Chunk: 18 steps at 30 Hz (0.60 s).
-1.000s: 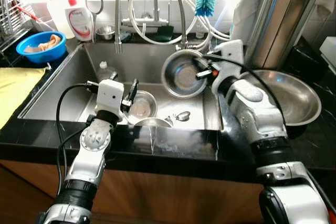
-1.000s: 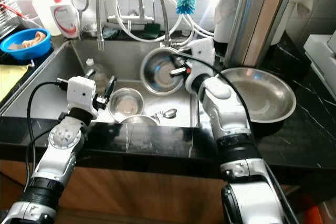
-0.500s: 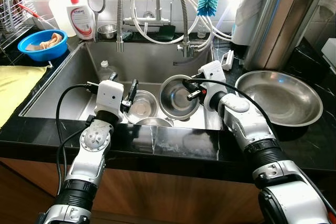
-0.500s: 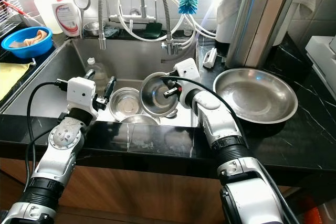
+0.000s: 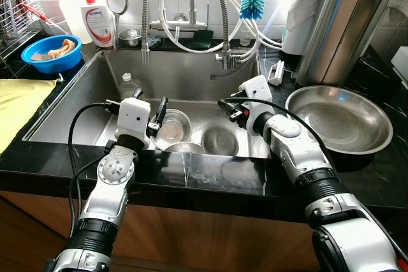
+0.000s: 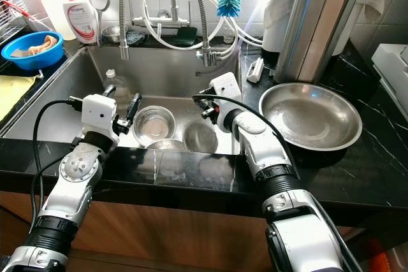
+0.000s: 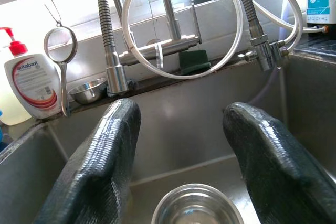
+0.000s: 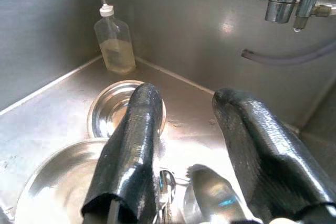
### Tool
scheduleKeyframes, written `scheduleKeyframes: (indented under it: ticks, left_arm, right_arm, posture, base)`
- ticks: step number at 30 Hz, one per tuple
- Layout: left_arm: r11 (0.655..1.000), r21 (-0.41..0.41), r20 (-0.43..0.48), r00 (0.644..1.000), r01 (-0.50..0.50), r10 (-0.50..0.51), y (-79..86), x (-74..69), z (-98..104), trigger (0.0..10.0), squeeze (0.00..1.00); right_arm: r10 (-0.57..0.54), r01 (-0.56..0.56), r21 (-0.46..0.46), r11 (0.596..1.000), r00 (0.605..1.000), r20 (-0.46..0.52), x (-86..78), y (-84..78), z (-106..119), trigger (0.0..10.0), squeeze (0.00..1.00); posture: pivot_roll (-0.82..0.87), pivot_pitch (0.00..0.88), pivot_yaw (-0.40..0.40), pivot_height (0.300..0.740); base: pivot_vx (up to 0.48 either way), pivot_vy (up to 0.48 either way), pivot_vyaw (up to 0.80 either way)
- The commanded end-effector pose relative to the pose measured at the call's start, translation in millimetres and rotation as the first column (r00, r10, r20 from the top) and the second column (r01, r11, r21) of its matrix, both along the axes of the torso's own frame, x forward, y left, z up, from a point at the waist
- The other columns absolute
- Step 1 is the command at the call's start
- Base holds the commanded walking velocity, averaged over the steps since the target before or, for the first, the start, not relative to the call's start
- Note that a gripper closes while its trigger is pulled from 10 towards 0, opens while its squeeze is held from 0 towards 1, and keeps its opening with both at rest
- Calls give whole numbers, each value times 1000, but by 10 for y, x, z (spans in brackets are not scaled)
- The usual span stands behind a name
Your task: Kitchen organization
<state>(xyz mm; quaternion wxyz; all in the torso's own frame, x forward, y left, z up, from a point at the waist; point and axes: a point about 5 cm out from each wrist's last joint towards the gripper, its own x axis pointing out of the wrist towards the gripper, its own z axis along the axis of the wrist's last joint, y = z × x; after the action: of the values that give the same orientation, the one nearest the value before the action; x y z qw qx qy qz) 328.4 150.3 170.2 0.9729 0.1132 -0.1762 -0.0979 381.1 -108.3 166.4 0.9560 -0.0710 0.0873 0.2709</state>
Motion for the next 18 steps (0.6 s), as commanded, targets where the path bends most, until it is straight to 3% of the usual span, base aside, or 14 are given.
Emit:
scheduleKeyframes:
  ticks: [1,2,3,4,9,11,14,15,16,18]
  left_arm:
    - [1000,21,11,1000,-7,7,16,-24,3,10000,0]
    - [1000,21,11,1000,-7,7,16,-23,5,10000,0]
    - [1000,21,11,1000,-7,7,15,-22,7,10000,0]
    - [1000,21,12,1000,-8,8,18,-23,6,10000,0]
    - [1000,20,12,1000,-10,9,20,-28,7,10000,0]
    - [1000,20,11,1000,-9,9,22,-25,5,10000,0]
    - [1000,21,9,1000,-6,6,16,-28,-1,10000,0]
    - [1000,20,8,1000,-4,4,11,-28,-4,10000,0]
    - [1000,20,7,1000,-1,1,2,-27,-6,10000,0]
    - [1000,19,7,1000,0,0,0,-26,-6,10000,0]
  right_arm:
    - [17,-17,-5,1000,999,43,15,53,100,10000,1000]
    - [5,-5,-1,1000,997,72,18,52,149,10000,251]
    - [-9,9,6,1000,994,107,21,49,209,10000,251]
    - [-42,39,22,999,988,147,27,22,309,10000,0]
    - [-255,251,52,967,916,309,-18,-320,688,10000,0]
    - [-403,410,58,910,847,346,-88,-628,767,10000,0]
    - [-492,505,59,861,799,345,-185,-839,769,10000,0]
    - [-542,553,69,830,771,336,-243,-948,757,10000,0]
    - [-630,635,93,767,719,292,-383,-1167,694,10000,0]
    - [-665,667,100,738,695,273,-453,-1257,663,10000,0]
  posture:
    - [-35,0,31,740]
    - [-34,0,31,740]
    - [-34,0,31,740]
    - [-35,0,31,740]
    - [-37,0,33,740]
    - [-42,0,35,740]
    - [-55,0,36,740]
    - [-54,0,36,740]
    - [-54,0,36,740]
    - [-53,0,35,740]
  base:
    - [0,0,0]
    - [0,0,0]
    - [0,0,0]
    - [0,0,0]
    - [0,0,0]
    - [0,0,0]
    - [0,0,0]
    - [0,0,0]
    - [0,0,0]
    - [0,0,0]
